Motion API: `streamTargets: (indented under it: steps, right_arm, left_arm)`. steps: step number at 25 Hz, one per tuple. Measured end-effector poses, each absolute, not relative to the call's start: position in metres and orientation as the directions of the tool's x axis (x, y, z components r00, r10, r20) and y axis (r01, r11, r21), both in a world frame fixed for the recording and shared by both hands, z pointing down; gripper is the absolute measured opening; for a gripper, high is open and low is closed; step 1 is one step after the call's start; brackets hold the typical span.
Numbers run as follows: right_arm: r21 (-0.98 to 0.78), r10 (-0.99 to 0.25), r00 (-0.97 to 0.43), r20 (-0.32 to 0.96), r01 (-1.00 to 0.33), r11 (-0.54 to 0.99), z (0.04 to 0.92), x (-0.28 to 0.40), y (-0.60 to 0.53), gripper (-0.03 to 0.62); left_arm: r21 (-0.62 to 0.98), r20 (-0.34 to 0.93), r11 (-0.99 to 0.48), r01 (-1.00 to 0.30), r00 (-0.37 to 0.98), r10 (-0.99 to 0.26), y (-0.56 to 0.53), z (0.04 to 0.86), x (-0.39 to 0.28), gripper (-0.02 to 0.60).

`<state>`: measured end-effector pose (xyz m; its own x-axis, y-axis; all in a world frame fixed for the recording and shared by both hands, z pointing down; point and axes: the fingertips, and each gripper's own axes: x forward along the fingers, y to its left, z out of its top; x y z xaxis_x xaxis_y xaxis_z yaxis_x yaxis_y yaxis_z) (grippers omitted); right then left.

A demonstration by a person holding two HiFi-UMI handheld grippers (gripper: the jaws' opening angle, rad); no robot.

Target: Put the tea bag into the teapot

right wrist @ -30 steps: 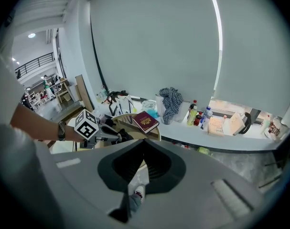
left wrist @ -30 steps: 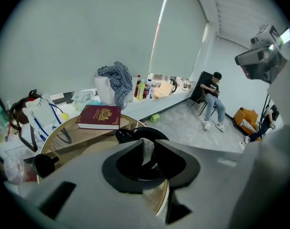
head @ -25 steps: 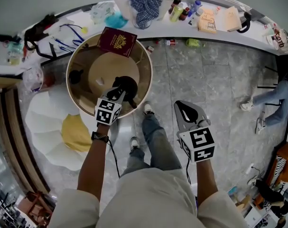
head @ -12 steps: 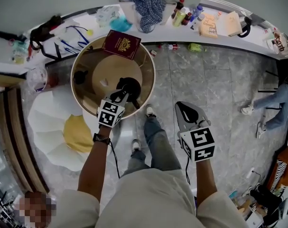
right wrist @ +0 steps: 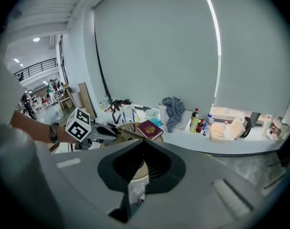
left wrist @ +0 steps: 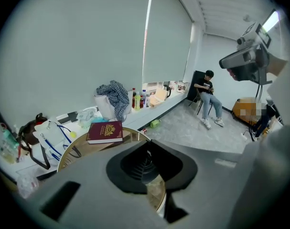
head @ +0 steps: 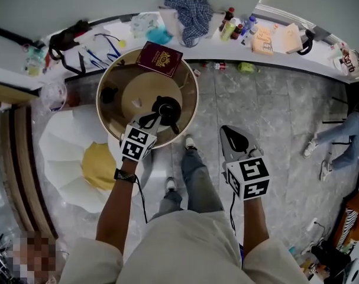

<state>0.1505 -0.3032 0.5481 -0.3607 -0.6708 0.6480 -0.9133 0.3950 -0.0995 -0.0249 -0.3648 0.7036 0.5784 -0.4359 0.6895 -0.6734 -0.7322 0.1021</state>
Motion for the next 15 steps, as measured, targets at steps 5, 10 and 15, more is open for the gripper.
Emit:
streamTargets:
  steps: [5, 10, 15]
  right_arm:
    - [-0.093, -0.690, -0.387, 0.612, -0.901, 0.423, 0.527, 0.135, -0.298, 0.008]
    - [-0.101, -0.709, -0.413, 0.572, -0.893, 0.439, 0.502, 0.119, -0.289, 0.008]
    - [-0.079, -0.725, -0.423, 0.544, -0.886, 0.458, 0.482, 0.109, -0.278, 0.008]
  left_arm:
    - [0.075, 0.646, -0.733, -0.677, 0.592, -0.481, -0.356, 0.664, -0.026, 0.020]
    - [0.022, 0.615, -0.769, -0.639, 0.615, -0.494, -0.337, 0.627, -0.028, 0.003]
    - [-0.009, 0.577, -0.772, -0.635, 0.627, -0.523, -0.319, 0.588, -0.033, 0.003]
